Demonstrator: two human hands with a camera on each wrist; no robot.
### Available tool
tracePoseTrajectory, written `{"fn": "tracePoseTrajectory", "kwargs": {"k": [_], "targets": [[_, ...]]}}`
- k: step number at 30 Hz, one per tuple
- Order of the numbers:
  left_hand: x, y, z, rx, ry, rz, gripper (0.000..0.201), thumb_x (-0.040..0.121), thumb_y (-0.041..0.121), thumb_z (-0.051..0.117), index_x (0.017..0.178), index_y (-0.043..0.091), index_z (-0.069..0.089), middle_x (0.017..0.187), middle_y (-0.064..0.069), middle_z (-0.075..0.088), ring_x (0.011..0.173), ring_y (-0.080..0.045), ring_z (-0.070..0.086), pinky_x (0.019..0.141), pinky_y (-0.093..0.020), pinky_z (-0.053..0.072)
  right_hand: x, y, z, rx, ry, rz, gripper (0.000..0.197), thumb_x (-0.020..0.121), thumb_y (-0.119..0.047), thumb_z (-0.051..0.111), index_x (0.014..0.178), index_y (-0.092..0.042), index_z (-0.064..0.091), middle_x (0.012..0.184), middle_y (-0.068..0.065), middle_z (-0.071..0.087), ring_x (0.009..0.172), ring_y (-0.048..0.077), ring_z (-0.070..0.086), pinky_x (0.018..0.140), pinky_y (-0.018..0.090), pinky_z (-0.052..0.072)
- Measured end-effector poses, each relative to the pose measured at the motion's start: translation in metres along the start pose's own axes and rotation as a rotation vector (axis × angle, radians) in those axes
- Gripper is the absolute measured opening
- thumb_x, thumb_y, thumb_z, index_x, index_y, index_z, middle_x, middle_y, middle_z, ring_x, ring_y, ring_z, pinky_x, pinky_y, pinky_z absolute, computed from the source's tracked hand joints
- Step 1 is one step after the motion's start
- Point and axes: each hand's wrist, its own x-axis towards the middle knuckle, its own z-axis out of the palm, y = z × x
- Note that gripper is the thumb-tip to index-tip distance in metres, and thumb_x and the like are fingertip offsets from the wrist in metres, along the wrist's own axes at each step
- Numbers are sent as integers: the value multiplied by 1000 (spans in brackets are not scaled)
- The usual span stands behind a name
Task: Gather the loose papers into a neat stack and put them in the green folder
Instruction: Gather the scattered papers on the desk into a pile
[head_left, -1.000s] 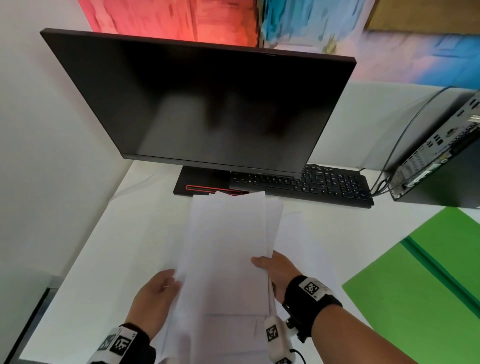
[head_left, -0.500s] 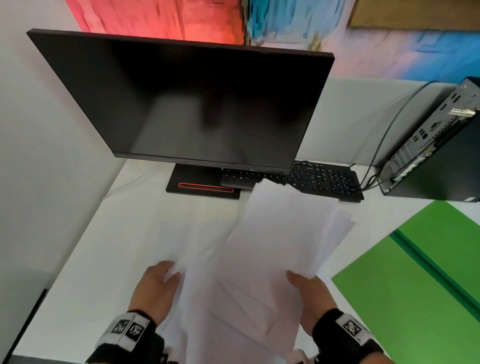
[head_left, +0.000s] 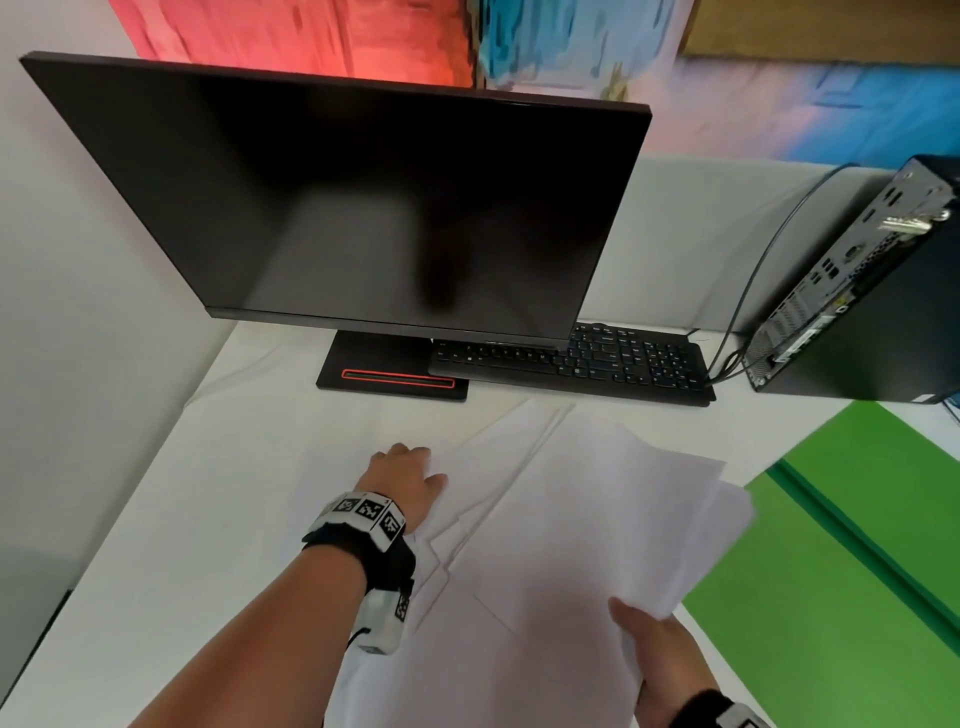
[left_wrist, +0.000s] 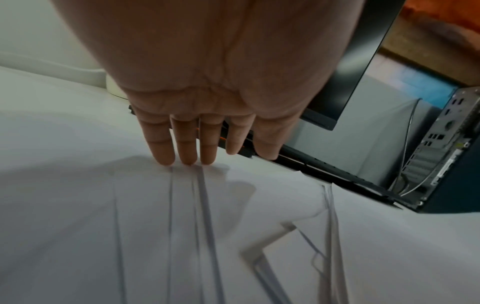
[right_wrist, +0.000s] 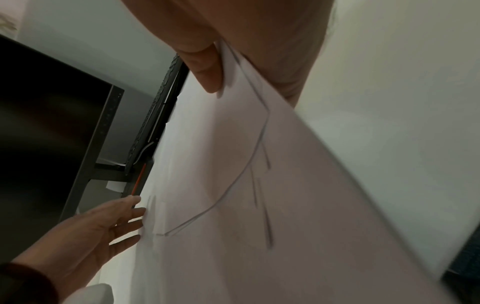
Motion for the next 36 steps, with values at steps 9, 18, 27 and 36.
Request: {"fn": "tracePoseTrajectory", "kwargs": {"k": [9, 18, 27, 36], "targets": [[21, 10, 2, 40, -10, -114, 60, 88, 63, 51, 125, 14, 55, 131, -9, 48, 116, -34, 56, 98, -46, 49, 6, 4, 0, -14, -10, 5, 45, 56, -25, 81, 94, -2, 76, 92, 23, 78, 91, 45, 73, 91, 66, 53], [25, 8, 3, 112, -83, -131, 67, 83, 70, 48, 116, 13, 63, 125, -10, 58, 111, -34, 59, 96, -44, 50, 8, 6, -2, -23, 6, -2, 38, 63, -19, 77, 97, -3, 75, 94, 23, 78, 94, 45, 72, 95, 65, 51], [16, 6, 4, -43, -252, -89, 50, 94, 41, 58, 129, 5, 60, 115, -7, 62, 109, -27, 60, 85, -29, 45, 9, 7, -3, -78, 13, -25, 27, 69, -16, 78, 94, -5, 76, 92, 19, 79, 93, 41, 73, 97, 62, 51], [-12, 1, 4, -192, -221, 32, 35, 94, 10, 56, 127, 8, 63, 129, -9, 64, 113, -25, 60, 93, -29, 47, 5, 3, -3, -96, 16, -32, 22, 80, -10, 74, 101, -3, 73, 95, 23, 77, 92, 42, 72, 94, 61, 53]]}}
